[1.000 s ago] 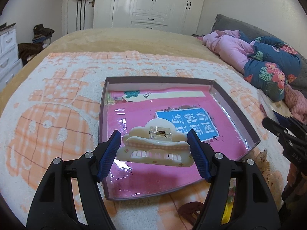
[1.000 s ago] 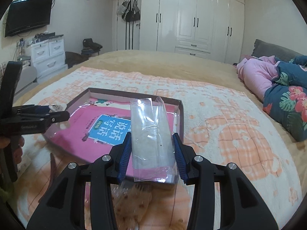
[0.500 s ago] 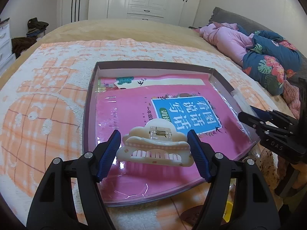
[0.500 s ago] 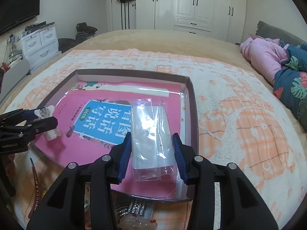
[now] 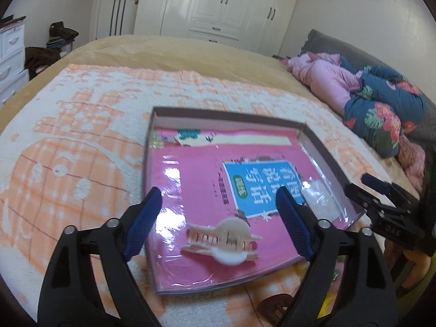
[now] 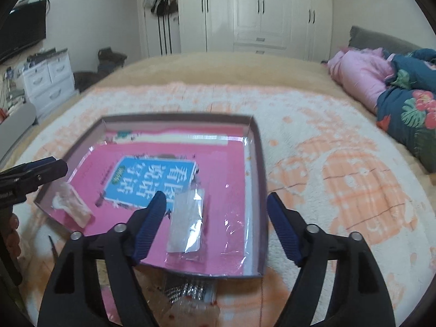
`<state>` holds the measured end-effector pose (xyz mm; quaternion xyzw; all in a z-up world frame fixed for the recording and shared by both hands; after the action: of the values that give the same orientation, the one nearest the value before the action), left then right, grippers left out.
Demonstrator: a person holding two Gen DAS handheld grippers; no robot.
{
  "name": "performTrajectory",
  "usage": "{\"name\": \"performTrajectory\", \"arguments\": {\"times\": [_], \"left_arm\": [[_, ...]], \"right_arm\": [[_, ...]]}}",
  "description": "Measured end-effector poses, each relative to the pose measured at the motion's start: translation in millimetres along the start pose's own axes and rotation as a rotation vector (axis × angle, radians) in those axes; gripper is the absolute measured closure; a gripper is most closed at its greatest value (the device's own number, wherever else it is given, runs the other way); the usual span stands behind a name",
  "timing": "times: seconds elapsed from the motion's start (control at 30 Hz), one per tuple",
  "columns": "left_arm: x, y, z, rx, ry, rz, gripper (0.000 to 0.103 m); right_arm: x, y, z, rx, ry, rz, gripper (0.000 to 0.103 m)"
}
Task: Organize jewelry
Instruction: 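Open the left gripper to drop the claw clip in the box while the right releases the bag, then lift both tools away from the box back toward the loose accessories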
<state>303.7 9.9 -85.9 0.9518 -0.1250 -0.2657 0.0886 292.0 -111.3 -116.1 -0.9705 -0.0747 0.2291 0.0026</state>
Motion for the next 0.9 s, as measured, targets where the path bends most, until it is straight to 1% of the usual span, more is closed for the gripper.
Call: {"name": "performTrajectory", "arguments": {"times": [0.03, 0.07, 0.1, 0.17, 0.27, 0.4, 0.6, 0.9], "left_arm": [[-3.8, -1.0, -3.4, -0.005, 0.010, -0.002, 0.024], [-6.3, -1.1, -5.6, -0.008, 0.017, -0.003, 0.024], [-10.5, -1.7, -8.9, -0.011, 0.027, -0.005, 0.020], [-18.5, -2.7, -14.2, -0.014, 0.047, -0.012, 0.016], [-35.9, -3.5, -24.4, -0.029, 0.090, -0.020, 0.011], [-58.8, -1.1, -35.7, -0.033, 0.146, -0.027, 0.011], [-92.3, 7.3, -48.2, -0.046, 0.213, -0.013, 0.011], [-127.0, 18.4, -47.7, -0.024, 0.254, -0.017, 0.011]], "right_arm": [[-7.0, 0.4, -2.9, -0.001, 0.021, 0.003, 0.021], [-12.7, 1.5, -5.6, -0.002, 0.039, 0.008, 0.019], [-16.6, 2.4, -8.6, -0.001, 0.051, 0.011, 0.019], [-28.1, 4.5, -12.8, 0.004, 0.077, 0.012, 0.017], [-44.6, 7.9, -18.2, 0.009, 0.111, 0.018, 0.014], [-66.3, 11.8, -21.8, 0.001, 0.152, 0.033, 0.014], [-92.5, 5.4, -25.4, -0.026, 0.192, 0.020, 0.012], [-120.2, -7.4, -26.7, -0.029, 0.221, -0.023, 0.011]]}}
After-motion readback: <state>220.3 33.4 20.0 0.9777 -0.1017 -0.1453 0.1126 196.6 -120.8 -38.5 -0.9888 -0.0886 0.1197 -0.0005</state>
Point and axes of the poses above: each gripper's, at about its wrist camera, not at the fingertips, and x roughly the way its jaws point, y to its right, z to its underside, the point moved 7 cm from there along x, roughly the way its jaws point, and after that the axes turned 10 degrees about y, right-handed, at the moved point
